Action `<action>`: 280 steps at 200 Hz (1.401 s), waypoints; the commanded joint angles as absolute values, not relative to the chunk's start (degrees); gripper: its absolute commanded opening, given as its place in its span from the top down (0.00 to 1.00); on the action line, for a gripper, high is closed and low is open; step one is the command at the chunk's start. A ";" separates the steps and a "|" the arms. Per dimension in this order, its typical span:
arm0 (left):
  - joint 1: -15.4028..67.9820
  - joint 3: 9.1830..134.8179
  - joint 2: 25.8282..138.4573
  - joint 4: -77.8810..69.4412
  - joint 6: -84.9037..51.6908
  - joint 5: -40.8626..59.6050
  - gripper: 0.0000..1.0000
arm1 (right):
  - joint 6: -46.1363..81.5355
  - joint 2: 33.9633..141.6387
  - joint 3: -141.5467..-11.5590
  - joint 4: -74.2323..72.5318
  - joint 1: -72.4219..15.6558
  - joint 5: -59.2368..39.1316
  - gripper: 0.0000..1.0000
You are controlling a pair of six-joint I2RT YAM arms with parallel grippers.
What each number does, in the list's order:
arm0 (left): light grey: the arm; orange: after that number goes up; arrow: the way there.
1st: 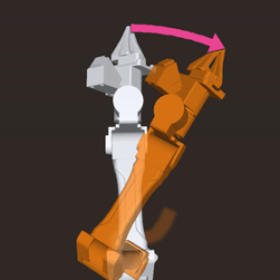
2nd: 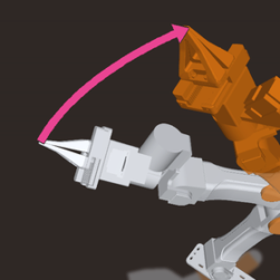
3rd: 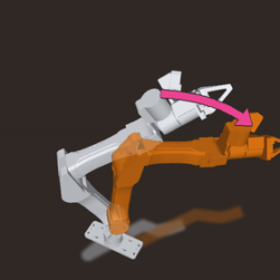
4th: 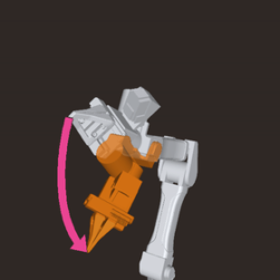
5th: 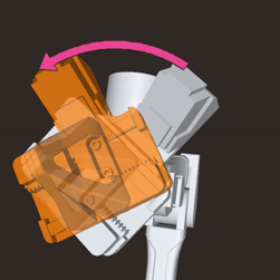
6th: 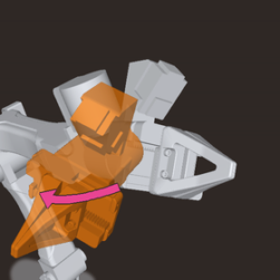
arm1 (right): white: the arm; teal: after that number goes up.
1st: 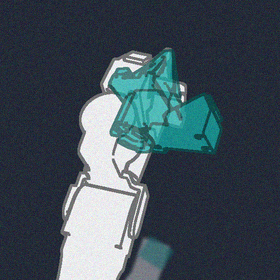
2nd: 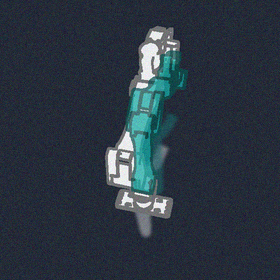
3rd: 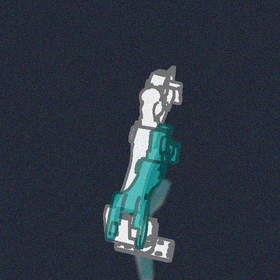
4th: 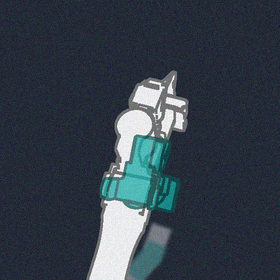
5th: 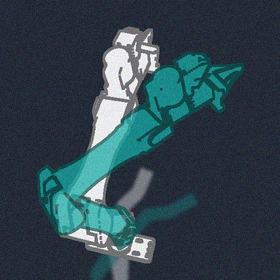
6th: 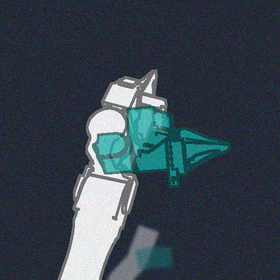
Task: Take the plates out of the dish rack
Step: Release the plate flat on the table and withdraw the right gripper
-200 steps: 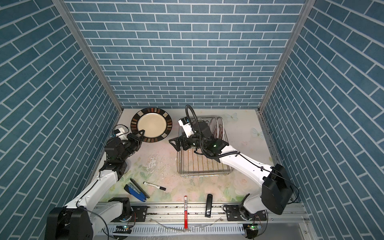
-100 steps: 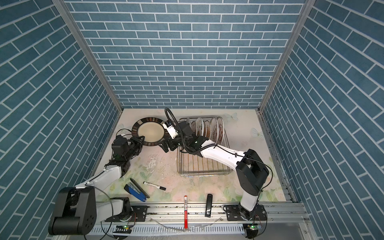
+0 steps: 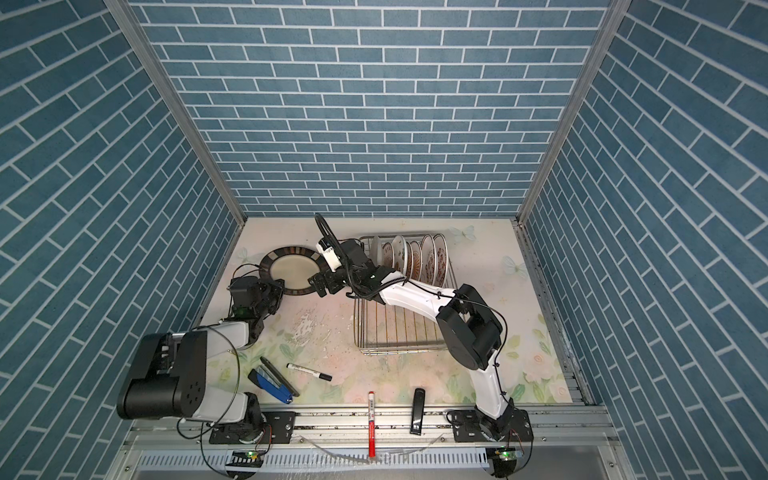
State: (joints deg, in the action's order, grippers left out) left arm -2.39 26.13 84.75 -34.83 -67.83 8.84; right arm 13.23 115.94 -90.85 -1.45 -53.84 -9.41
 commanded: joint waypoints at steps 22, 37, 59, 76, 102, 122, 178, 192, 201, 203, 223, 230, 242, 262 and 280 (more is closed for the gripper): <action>-2.79 31.71 87.03 -44.20 -66.62 6.57 1.00 | 13.01 122.13 -99.55 2.01 -53.87 -10.12 0.01; -4.13 32.92 90.90 -47.12 -68.31 9.95 1.00 | 12.92 123.01 -100.36 2.10 -53.91 -10.55 0.01; -4.75 34.35 94.80 -49.65 -69.83 12.13 1.00 | 13.97 124.09 -101.07 1.81 -53.88 -11.79 0.01; -4.74 36.22 97.37 -48.74 -69.86 12.41 1.00 | 14.07 124.86 -101.63 1.64 -53.88 -11.56 0.01; -4.75 38.83 101.36 -47.68 -69.57 11.83 1.00 | 13.95 127.13 -104.12 3.51 -53.87 -11.59 0.01; -4.83 39.35 104.63 -50.55 -70.61 12.39 1.00 | 14.41 128.44 -105.53 3.72 -53.88 -12.13 0.02; -5.27 42.68 108.23 -47.66 -69.39 10.03 0.82 | 13.84 132.99 -110.49 6.28 -53.77 -8.04 0.02; -5.25 44.03 109.15 -45.20 -68.85 9.36 0.77 | 14.14 133.88 -111.62 6.58 -53.79 -7.98 0.02; -5.44 44.55 110.18 -45.21 -69.15 10.59 0.77 | 14.24 134.37 -112.45 7.01 -53.79 -7.93 0.02; -5.51 44.49 110.40 -45.87 -69.23 10.91 0.76 | 14.22 134.49 -112.51 7.11 -53.79 -7.98 0.02; -5.54 43.70 111.44 -48.75 -69.91 10.72 0.76 | 14.15 134.68 -112.73 6.99 -53.77 -7.54 0.02; -5.67 44.21 111.42 -47.16 -69.41 10.34 0.74 | 14.14 134.81 -112.96 7.20 -53.78 -7.39 0.02; -5.79 45.18 111.74 -45.26 -68.59 10.30 0.71 | 14.11 134.85 -112.98 7.18 -53.71 -7.24 0.02; -5.89 45.86 112.62 -45.18 -68.47 10.00 0.66 | 14.14 135.20 -113.20 7.26 -53.67 -6.87 0.02; -5.89 46.99 113.44 -44.14 -67.97 9.80 0.60 | 14.00 135.53 -113.94 8.00 -53.70 -6.60 0.02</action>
State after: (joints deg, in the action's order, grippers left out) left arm -5.63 44.66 112.31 -43.66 -69.58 10.26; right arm 13.30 134.10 -110.24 6.28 -53.82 -8.10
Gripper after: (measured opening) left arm 0.381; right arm 0.983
